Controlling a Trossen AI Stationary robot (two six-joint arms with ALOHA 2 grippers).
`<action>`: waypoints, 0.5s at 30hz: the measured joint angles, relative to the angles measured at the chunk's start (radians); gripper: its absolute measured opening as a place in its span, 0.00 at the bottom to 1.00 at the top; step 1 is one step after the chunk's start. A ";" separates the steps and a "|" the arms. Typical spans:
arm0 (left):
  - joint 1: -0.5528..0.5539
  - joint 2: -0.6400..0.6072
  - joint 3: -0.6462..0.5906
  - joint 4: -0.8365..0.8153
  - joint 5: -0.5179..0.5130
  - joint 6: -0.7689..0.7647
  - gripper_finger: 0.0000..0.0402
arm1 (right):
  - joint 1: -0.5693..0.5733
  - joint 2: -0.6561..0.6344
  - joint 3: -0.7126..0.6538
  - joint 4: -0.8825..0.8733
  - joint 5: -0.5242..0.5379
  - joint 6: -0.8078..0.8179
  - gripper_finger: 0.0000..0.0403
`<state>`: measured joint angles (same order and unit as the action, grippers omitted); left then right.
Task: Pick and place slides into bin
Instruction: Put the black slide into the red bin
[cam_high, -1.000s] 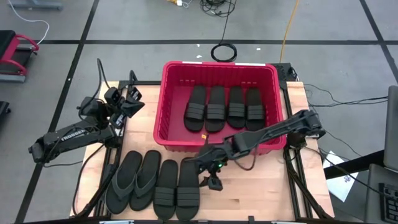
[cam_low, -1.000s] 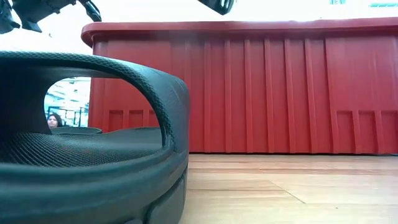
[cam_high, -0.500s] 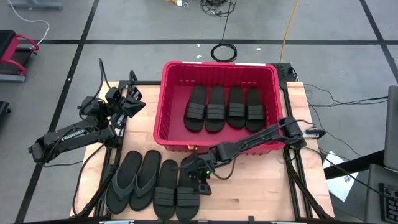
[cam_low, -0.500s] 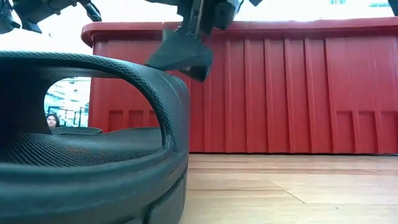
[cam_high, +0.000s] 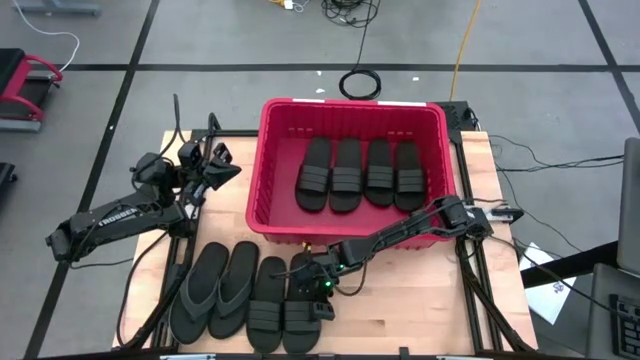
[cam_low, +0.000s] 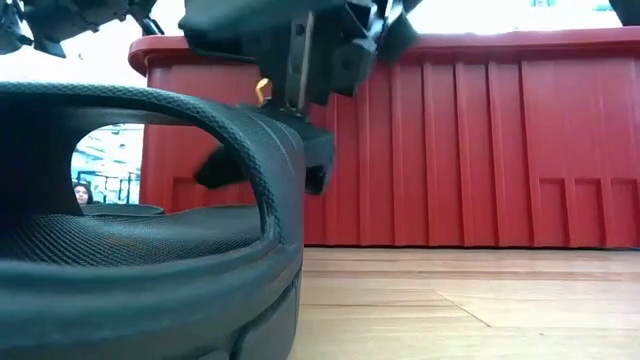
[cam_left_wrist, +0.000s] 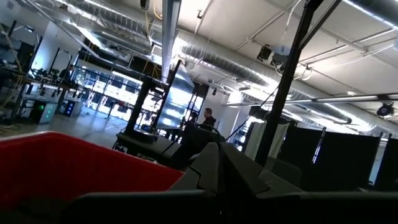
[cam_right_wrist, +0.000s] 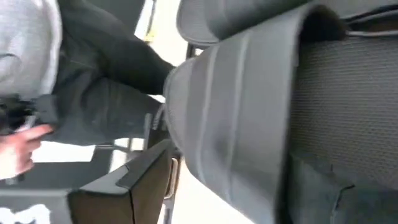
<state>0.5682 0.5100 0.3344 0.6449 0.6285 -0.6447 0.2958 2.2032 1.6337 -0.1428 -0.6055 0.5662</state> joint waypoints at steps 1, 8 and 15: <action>0.000 0.000 0.000 0.000 0.000 0.010 0.04 | 0.000 0.004 0.000 0.004 -0.005 0.011 0.64; 0.000 0.000 0.000 0.001 0.000 0.014 0.01 | -0.003 0.008 0.000 0.004 0.044 -0.044 0.60; 0.000 0.000 0.000 0.001 -0.001 0.014 0.04 | 0.011 0.008 0.001 0.008 0.054 -0.153 0.30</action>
<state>0.5682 0.5102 0.3344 0.6460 0.6278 -0.6312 0.3067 2.2116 1.6346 -0.1350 -0.5511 0.4135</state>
